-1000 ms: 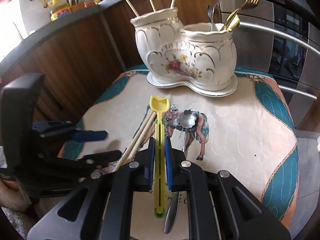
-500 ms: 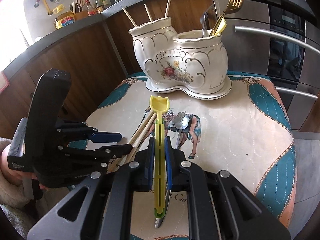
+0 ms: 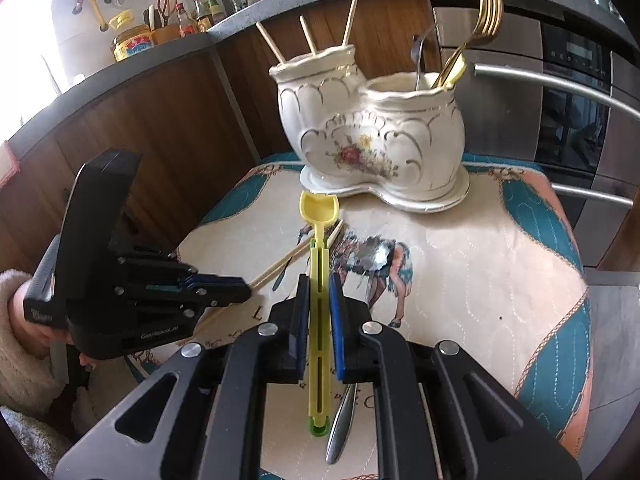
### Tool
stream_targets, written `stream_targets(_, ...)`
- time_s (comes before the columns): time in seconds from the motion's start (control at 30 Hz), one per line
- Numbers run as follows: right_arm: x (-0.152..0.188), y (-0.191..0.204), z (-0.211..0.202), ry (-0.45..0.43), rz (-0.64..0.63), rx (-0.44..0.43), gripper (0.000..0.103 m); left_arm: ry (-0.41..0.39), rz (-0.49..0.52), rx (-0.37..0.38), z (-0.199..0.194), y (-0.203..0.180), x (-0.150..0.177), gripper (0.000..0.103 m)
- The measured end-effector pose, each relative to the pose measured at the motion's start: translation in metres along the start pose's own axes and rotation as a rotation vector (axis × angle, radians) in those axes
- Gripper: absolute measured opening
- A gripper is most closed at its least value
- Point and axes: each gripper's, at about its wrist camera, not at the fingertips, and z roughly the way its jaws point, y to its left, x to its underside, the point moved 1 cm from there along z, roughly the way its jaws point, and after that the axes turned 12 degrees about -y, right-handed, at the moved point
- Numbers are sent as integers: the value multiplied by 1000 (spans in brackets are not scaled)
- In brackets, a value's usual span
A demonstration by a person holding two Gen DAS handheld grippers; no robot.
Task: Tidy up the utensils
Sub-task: 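Grasp a wooden chopstick with the left tool while the right tool grasps the yellow slotted utensil, then lower the chopstick into the tall pot with the left tool while the right tool lowers the yellow utensil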
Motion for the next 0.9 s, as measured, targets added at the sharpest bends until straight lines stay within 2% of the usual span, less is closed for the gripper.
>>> stream_targets(0.07, -4, 0, -3, -30, -8, 11, 10, -31, -4, 17, -9, 4, 4, 5)
stream_targets(0.2, -17, -1, -13, -113, -8, 31, 10, -154, 32, 50, -42, 14, 11, 5)
stream_targets(0.33, -34, -5, -23, -210, 2, 50, 10, -277, 44, 65, -68, 17, 3, 5)
stream_targets(0.5, -63, -9, -32, -327, 10, 60, 10, -465, 20, 81, -91, 20, -30, 5)
stream_targets(0.6, -80, -13, -28, -365, 10, 55, 10, -587, -18, 88, -99, 29, -54, 5)
stream_targets(0.77, -109, -24, -18, -488, 9, 35, 10, -716, -124, 149, -99, 43, -87, 5)
stream_targets(0.9, -123, -36, 0, -529, 49, 33, 10, -807, -196, 167, -100, 53, -117, 5)
